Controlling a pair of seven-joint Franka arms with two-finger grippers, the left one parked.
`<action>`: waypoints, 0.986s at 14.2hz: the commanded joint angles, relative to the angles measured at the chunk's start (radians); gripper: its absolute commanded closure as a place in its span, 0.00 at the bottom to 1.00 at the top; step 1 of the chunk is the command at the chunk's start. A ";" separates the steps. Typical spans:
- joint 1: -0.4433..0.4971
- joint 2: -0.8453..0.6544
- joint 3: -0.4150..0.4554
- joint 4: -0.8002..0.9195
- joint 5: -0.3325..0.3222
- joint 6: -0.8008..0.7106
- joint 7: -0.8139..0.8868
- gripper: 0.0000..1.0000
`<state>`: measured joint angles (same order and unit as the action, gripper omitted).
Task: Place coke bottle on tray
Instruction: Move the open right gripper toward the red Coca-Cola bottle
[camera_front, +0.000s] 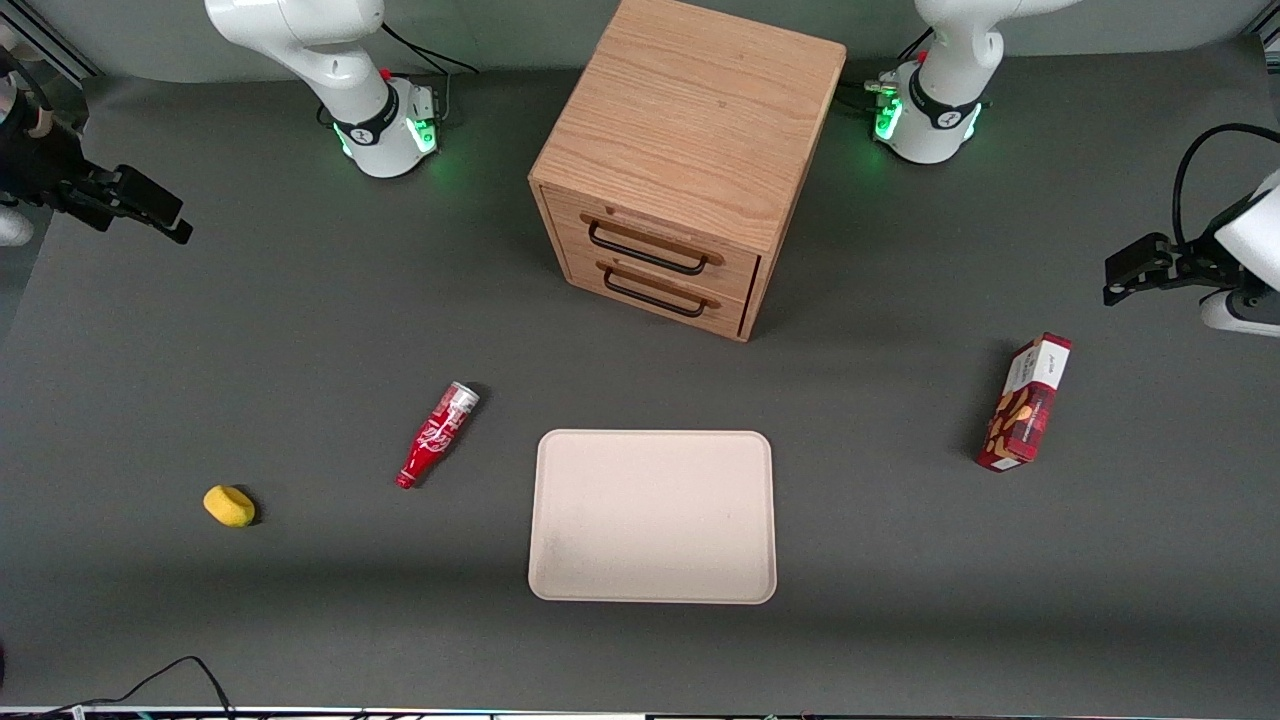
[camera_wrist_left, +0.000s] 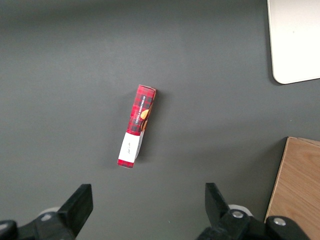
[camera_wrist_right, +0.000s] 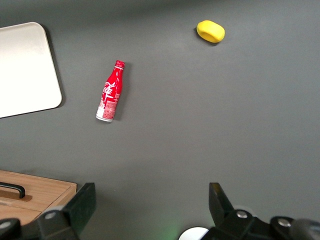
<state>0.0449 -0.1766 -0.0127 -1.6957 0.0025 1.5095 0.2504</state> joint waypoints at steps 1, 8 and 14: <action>-0.023 0.014 0.014 0.031 0.025 -0.023 -0.017 0.00; -0.004 0.014 0.027 0.013 0.022 -0.046 -0.026 0.00; -0.004 0.133 0.115 0.099 0.065 -0.037 0.122 0.00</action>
<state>0.0454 -0.1295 0.0648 -1.6805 0.0347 1.4768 0.2810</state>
